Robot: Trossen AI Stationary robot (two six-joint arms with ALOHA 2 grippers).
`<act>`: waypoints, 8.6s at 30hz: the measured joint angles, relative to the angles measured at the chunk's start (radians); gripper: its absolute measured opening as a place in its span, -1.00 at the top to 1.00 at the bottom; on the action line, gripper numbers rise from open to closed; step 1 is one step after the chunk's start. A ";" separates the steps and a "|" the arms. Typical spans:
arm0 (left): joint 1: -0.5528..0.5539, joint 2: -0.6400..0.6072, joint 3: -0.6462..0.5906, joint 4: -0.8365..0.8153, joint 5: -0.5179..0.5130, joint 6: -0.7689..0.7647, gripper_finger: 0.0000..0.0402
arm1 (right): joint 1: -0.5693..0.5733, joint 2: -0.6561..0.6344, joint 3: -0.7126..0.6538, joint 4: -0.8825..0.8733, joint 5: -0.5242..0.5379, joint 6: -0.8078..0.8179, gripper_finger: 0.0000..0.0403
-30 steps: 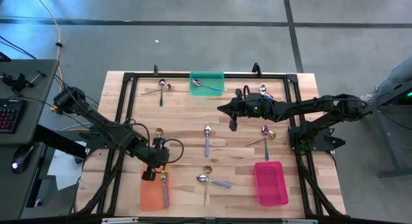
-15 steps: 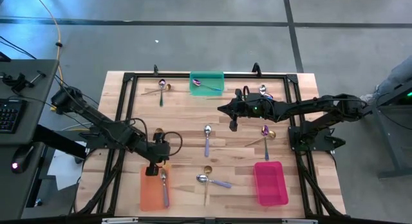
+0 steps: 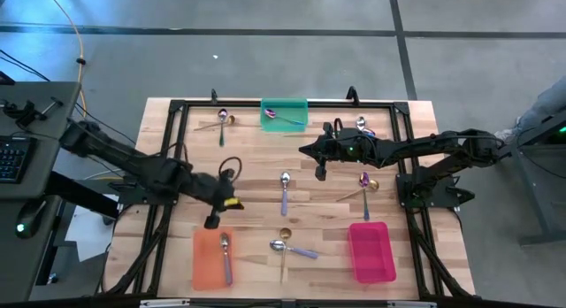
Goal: Sort silverware by color (type)
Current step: Put the yellow spoon into the red bin, then put the blue spoon into the green bin
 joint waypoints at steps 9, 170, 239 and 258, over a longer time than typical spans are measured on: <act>0.183 -0.036 -0.307 0.576 0.115 -0.009 1.00 | 0.000 0.000 0.000 -0.010 0.000 0.054 1.00; 0.504 -0.028 -0.501 0.897 0.062 -0.095 1.00 | -0.374 -0.119 0.112 -1.076 -0.086 0.113 0.84; 0.575 -0.028 -0.501 0.827 0.105 -0.023 1.00 | -0.483 0.556 1.133 -1.616 -0.144 -0.234 1.00; 0.575 -0.028 -0.501 0.827 0.096 -0.019 1.00 | -0.454 0.987 1.590 -1.529 -0.277 -0.208 1.00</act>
